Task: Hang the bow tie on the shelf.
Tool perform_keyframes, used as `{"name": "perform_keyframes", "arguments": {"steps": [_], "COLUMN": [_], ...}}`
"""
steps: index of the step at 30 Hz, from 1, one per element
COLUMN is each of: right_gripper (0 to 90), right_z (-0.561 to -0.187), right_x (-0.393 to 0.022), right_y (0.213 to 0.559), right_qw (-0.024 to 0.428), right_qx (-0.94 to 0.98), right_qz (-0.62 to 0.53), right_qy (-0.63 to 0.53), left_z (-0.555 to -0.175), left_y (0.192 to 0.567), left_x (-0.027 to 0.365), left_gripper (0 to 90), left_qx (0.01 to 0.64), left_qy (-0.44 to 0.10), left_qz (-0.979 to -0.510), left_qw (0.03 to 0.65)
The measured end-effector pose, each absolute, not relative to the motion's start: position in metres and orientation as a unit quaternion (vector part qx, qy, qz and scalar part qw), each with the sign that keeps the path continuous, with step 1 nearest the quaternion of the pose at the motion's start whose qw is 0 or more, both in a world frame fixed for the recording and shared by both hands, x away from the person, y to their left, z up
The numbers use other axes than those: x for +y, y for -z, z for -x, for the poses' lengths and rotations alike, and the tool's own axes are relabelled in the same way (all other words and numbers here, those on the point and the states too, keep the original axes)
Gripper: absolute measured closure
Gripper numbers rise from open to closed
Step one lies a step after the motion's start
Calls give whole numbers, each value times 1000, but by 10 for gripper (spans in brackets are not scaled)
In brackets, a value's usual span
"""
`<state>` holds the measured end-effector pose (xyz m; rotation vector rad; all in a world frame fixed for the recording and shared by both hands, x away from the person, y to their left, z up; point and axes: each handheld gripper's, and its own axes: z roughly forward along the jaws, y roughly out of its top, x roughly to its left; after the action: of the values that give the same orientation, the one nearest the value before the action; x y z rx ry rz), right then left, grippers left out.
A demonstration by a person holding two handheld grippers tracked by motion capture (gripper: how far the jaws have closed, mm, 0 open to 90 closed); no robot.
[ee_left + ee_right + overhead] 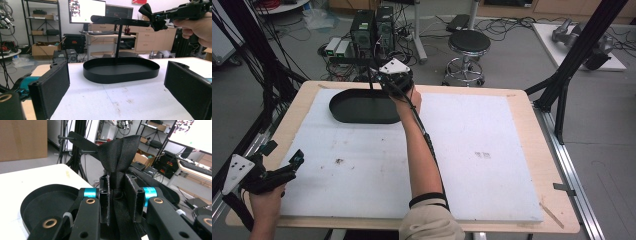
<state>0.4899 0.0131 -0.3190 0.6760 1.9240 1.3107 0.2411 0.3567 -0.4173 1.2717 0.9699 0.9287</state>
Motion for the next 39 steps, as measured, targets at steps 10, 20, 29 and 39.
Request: {"name": "perform_keyframes", "arguments": {"steps": [10,20,29,39], "right_gripper": [752,751,745,414], "right_z": [-496,-500,-505,-503], "right_x": [15,15,12,9], "right_y": [328,334,338,335], "right_qw": [341,351,354,362], "right_qx": [761,768,770,746], "right_qz": [-262,-261,-262,-285], "right_qy": [-486,-469,-462,-481], "left_z": [-241,-241,-242,-241], "left_y": [417,417,418,417], "left_x": [357,358,359,358], "left_gripper": [67,67,67,67], "left_qx": [418,419,421,420], "left_qy": [-399,-399,-399,-400], "left_qz": [-548,-546,-545,-546], "left_qw": [604,606,605,605]}}
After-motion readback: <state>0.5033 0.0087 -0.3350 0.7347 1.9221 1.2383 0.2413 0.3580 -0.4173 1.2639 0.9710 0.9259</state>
